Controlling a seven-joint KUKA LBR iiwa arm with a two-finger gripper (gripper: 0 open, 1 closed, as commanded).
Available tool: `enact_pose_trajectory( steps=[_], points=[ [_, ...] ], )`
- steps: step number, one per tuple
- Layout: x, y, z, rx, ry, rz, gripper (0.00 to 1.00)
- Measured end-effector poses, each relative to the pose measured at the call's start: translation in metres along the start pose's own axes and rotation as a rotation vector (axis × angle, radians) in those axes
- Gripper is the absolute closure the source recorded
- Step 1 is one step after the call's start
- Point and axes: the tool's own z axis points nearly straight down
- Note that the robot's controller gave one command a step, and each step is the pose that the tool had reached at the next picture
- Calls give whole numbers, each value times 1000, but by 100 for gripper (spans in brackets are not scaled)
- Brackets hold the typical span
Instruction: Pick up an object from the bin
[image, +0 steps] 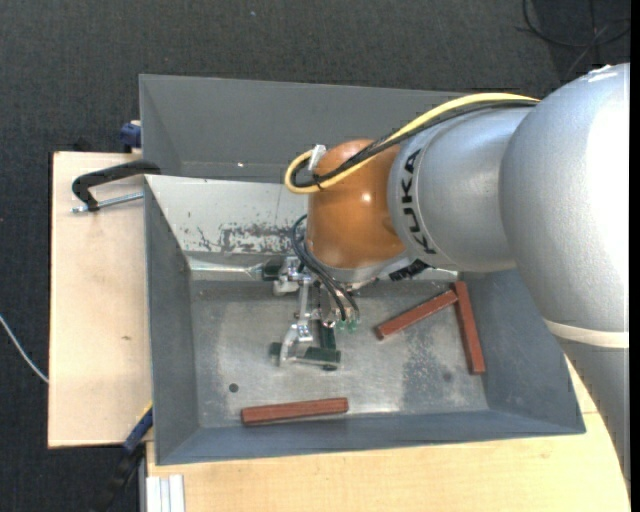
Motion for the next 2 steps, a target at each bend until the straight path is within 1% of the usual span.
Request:
enact_pose_trajectory(
  steps=[1, 2],
  points=[
    [17, -52, 6, 4, -10, -110, 100],
    [17, -52, 6, 4, -10, -110, 100]
  ],
)
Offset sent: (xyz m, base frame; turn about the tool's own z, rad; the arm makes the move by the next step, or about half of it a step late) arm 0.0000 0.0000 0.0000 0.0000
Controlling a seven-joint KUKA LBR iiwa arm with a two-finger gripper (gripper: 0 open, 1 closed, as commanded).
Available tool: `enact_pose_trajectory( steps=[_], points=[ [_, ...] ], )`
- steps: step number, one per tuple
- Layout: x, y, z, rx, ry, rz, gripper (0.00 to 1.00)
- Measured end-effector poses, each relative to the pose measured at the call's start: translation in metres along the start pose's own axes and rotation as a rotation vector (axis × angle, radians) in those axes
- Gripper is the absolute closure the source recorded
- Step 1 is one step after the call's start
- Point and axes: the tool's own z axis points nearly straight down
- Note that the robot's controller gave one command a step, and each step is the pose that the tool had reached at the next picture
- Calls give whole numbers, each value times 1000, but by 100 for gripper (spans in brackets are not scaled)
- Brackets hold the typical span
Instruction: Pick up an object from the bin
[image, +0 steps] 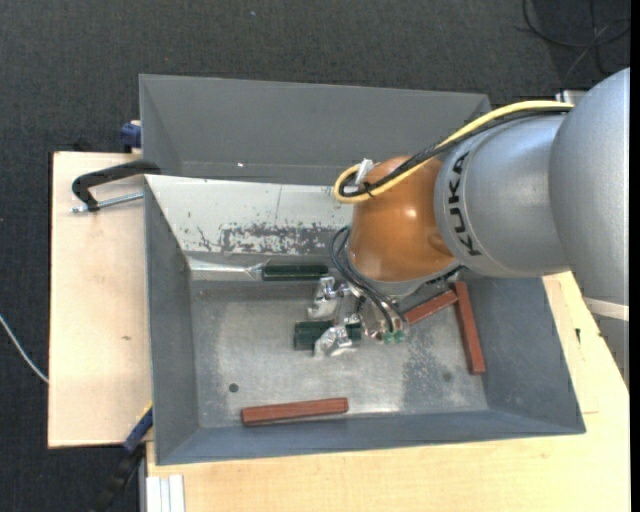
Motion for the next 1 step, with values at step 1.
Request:
enact_pose_trajectory(
  steps=[1],
  points=[
    [2, -20, -124, 4, -1, -3, 100]
  ],
)
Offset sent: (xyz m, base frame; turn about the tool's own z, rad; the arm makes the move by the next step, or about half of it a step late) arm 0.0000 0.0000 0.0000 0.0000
